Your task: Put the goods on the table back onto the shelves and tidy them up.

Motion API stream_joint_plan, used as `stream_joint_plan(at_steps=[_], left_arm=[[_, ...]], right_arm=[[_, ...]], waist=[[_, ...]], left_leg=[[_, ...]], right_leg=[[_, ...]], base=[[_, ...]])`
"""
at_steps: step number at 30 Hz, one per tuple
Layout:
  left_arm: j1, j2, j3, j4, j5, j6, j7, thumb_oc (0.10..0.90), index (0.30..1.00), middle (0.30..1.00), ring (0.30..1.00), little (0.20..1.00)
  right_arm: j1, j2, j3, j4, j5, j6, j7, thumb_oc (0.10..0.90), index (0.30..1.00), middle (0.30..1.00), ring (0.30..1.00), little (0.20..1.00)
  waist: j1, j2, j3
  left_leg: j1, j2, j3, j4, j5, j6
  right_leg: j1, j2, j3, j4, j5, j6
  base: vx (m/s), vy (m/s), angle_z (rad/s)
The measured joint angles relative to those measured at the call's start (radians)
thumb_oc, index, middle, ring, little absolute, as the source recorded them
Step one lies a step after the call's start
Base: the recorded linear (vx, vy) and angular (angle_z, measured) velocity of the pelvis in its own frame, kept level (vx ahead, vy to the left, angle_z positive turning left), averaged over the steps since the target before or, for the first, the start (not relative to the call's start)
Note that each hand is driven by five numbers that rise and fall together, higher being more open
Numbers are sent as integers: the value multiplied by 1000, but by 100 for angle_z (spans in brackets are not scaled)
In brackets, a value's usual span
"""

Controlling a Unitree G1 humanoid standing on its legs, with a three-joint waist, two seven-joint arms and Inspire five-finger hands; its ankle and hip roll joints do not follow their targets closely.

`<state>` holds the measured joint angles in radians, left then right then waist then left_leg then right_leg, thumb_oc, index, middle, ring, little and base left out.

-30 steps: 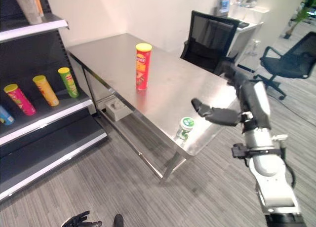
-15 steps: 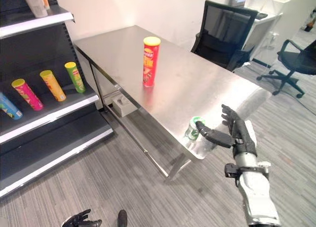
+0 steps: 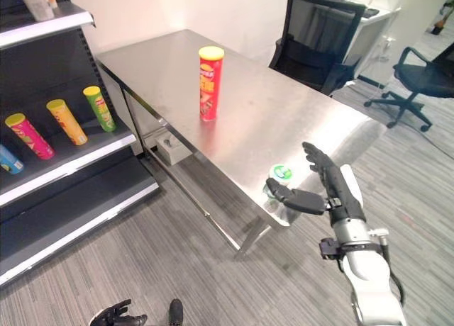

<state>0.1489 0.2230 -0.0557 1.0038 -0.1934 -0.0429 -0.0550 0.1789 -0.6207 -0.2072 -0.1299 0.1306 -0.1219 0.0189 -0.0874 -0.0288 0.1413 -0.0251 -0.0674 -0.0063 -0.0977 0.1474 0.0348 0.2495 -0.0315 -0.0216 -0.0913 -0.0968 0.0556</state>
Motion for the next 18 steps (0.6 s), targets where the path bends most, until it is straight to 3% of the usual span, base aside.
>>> stream_joint_plan(at_steps=[18], left_arm=[[7,1,-1,3,0,-1,-3,800,900,900,900,900]], right_arm=[[-69,3,70,199,-68,16,-14,800,900,900,900,900]], waist=[[24,-7,-27]], left_leg=[[-1,1,-7,0,2,-4]], right_leg=[[2,4,-4,0,0,0]], base=[[2,-1,1]])
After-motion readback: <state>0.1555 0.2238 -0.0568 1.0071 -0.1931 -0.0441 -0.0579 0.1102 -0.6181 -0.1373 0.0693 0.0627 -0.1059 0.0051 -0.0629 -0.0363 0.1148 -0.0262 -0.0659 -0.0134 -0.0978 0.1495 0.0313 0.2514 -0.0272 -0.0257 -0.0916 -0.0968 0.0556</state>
